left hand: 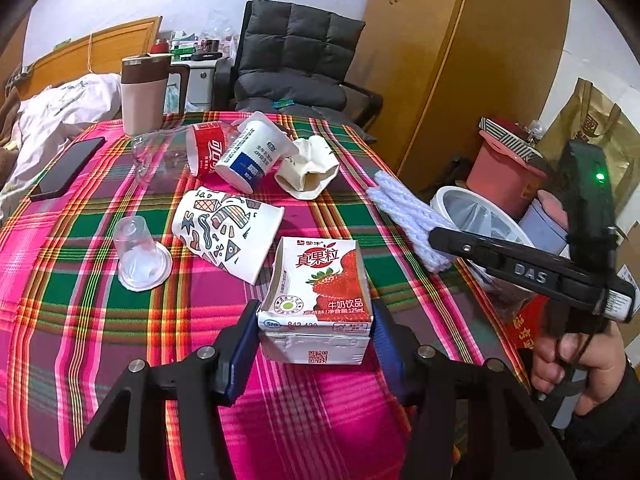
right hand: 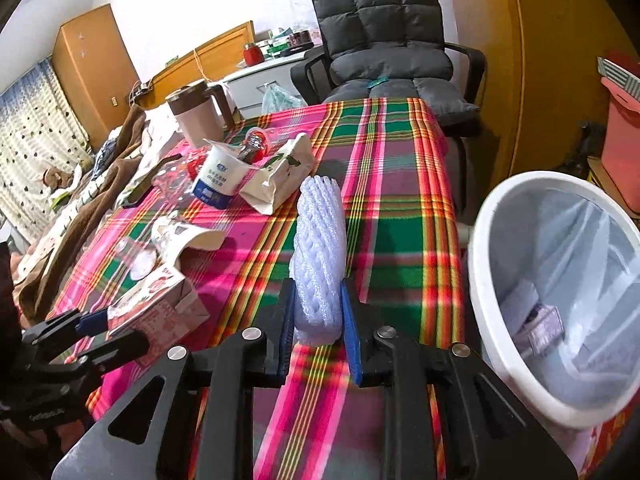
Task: Collect trash
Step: 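Carry the carton and foam net over the white bin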
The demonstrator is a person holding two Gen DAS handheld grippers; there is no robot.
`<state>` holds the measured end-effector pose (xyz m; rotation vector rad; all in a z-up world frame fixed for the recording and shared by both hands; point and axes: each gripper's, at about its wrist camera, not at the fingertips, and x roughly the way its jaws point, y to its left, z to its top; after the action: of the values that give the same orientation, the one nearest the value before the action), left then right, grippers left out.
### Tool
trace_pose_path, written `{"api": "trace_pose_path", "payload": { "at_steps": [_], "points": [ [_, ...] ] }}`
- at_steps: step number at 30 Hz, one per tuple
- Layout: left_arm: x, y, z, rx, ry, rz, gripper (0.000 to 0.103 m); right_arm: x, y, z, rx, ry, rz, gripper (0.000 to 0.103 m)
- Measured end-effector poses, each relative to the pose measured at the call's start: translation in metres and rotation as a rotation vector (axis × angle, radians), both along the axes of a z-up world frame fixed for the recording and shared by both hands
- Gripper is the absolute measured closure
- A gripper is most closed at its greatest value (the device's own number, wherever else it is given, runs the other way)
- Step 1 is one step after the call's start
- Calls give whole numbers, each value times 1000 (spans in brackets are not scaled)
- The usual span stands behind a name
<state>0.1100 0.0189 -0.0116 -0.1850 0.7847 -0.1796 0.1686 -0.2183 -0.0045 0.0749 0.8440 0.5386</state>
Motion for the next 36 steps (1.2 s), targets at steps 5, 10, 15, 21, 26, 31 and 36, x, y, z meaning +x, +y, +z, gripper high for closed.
{"api": "trace_pose_path", "payload": {
  "at_steps": [5, 10, 15, 21, 26, 31, 36],
  "points": [
    [-10, -7, 6, 12, -12, 5, 50, -10, -3, 6, 14, -15, -1, 79],
    [-17, -13, 13, 21, -28, 13, 50, -19, -4, 9, 22, -26, -5, 79],
    [-21, -16, 19, 24, -36, 23, 50, -26, -4, 11, 27, -32, -4, 79],
    [-22, -20, 23, 21, -41, 29, 49, -31, -6, 14, 34, -41, -5, 79],
    [-18, -23, 25, 20, -45, 25, 49, -35, -13, 14, 39, -47, -17, 79],
    [-13, -31, 28, 22, -49, 8, 49, -36, -20, 16, 41, -51, -40, 79],
    [-7, -42, 31, 25, -55, -17, 49, -37, -30, 18, 42, -56, -67, 79]
  ]
}}
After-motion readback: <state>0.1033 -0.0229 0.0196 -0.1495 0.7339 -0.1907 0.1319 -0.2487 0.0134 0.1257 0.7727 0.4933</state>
